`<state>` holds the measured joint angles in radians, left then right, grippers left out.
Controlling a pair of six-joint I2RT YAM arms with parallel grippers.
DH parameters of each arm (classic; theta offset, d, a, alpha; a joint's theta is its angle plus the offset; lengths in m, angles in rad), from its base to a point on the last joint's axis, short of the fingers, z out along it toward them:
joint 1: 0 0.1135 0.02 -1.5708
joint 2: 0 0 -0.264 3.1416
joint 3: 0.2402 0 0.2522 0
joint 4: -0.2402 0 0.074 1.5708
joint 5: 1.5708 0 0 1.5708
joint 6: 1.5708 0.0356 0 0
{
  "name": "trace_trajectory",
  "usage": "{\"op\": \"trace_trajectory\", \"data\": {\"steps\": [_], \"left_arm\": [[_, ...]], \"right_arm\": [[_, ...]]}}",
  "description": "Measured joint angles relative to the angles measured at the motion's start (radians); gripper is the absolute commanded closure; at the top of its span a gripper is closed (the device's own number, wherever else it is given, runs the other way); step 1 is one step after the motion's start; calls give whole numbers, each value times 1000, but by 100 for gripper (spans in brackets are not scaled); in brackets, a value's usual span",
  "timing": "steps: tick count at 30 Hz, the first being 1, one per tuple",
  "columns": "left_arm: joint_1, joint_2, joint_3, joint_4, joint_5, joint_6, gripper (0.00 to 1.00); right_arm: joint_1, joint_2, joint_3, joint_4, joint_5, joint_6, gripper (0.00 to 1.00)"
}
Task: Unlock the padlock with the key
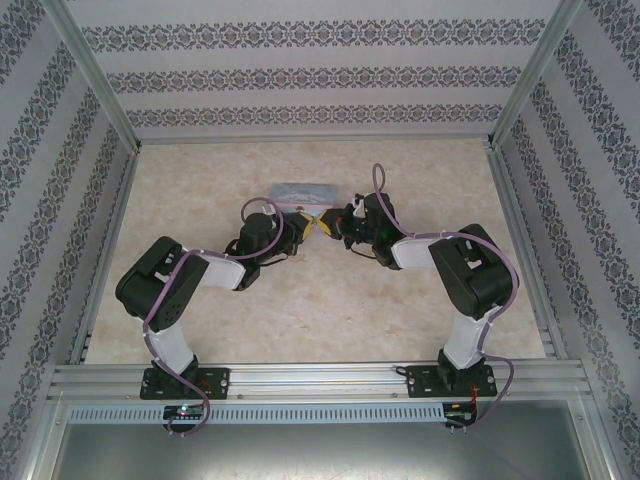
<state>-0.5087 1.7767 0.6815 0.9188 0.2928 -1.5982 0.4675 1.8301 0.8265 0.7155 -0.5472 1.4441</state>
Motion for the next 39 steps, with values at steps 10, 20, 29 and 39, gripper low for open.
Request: {"op": "trace_trajectory", "data": {"steps": [10,20,29,39], "left_arm": [[-2,3,0,-38,14,55,100],[-2,65,21,-42,-7,95,100],[-9,101,18,11,-3,106,100],[-32,125,-8,49,14,129,100]], "right_arm": [[5,-2,4,-63,1,-68,100],[6,77,38,-46,4,-3,100],[-1,77,11,-24,9,-1,82],[-1,53,-56,-14,-11,-29,50]]}}
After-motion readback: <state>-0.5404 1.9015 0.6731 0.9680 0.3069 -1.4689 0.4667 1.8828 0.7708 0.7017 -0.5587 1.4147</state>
